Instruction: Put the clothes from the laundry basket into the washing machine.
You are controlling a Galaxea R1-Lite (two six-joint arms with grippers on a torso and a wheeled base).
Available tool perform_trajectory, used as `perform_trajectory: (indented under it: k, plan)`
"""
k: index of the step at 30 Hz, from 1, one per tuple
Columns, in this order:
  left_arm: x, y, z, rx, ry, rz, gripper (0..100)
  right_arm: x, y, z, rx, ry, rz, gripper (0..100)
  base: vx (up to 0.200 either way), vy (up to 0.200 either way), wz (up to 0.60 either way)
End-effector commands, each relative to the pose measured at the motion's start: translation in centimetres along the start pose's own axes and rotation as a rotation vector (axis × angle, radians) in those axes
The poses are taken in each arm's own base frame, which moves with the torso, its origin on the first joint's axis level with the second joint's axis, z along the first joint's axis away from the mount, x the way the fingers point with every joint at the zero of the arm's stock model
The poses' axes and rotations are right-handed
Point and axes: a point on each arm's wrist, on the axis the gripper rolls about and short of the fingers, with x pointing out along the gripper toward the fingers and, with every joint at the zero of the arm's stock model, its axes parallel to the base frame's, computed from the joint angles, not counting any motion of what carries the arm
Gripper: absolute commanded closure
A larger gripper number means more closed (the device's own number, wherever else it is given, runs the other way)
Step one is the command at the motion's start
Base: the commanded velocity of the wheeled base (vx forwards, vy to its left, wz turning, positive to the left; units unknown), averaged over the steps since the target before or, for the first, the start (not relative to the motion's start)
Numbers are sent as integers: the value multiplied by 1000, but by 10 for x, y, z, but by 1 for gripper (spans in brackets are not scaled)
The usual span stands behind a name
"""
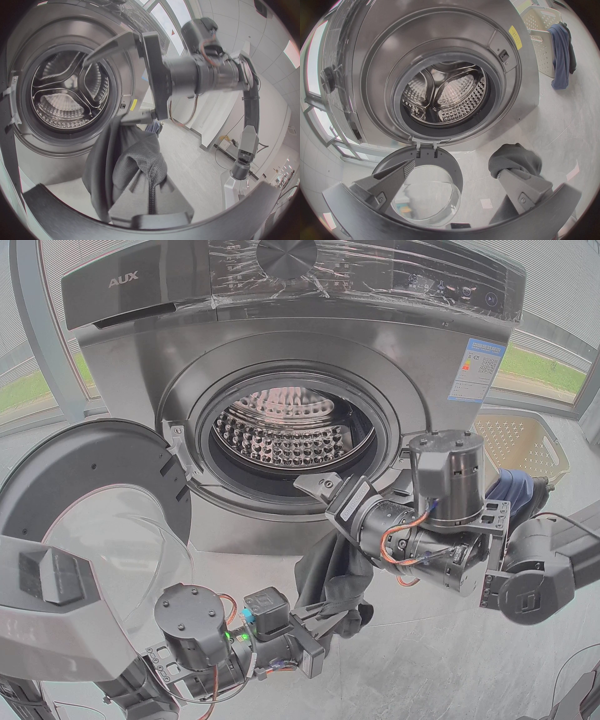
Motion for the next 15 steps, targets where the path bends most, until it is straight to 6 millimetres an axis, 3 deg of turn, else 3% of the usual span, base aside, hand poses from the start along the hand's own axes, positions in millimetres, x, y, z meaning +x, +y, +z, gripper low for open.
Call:
perform_trajectory:
  k: [1,5,15]
  plan:
    - [13,2,-19,-1,55,9,100,-1,7,8,14,-2,-12,0,0,0,0]
    - [24,14,-22,-3,39,39,100,-15,11,9,42,27,-43,0,0,0,0]
    - [29,23,-24,-5,36,66,100,-47,17,20,36,46,-65,0,0,0,0]
